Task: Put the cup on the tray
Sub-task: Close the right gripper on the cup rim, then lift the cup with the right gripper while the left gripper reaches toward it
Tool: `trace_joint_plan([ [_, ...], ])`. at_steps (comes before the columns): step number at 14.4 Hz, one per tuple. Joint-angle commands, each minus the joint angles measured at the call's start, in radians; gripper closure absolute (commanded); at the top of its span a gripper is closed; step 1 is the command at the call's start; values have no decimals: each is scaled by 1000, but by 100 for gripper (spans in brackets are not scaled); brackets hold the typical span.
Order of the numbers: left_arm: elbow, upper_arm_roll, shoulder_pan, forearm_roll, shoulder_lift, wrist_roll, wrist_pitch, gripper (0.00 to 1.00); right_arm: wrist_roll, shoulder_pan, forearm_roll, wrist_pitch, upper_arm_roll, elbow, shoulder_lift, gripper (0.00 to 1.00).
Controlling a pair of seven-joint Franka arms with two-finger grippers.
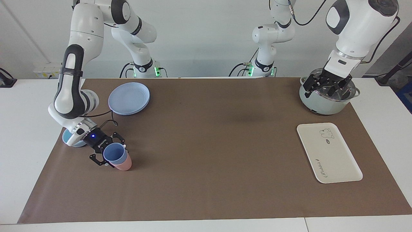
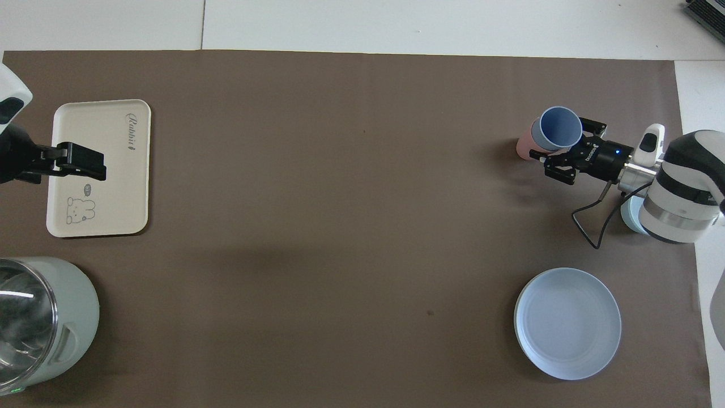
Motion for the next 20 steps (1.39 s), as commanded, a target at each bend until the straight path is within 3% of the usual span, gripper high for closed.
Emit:
trace_joint_plan([
  [1,-19,-5,-2,-4,-10,11,15,0,-18,26,45,26,2,10,10,100],
  [4,-13,-5,1,-31,-7,11,29,0,46,37,28,55,2,17,-18,100],
  [7,-14,-3,14,-64,-7,11,35,0,222,138,-30,188,2,17,-85,100],
  [12,-17,0,15,-192,-7,5,48,0,495,334,-146,396,1,29,-124,100],
  [16,-17,-6,-21,-369,22,-96,124,5,773,433,-417,481,-5,37,-124,100],
  [20,33,-6,-198,-456,148,-352,294,9,1119,494,-718,480,-1,70,-136,100],
])
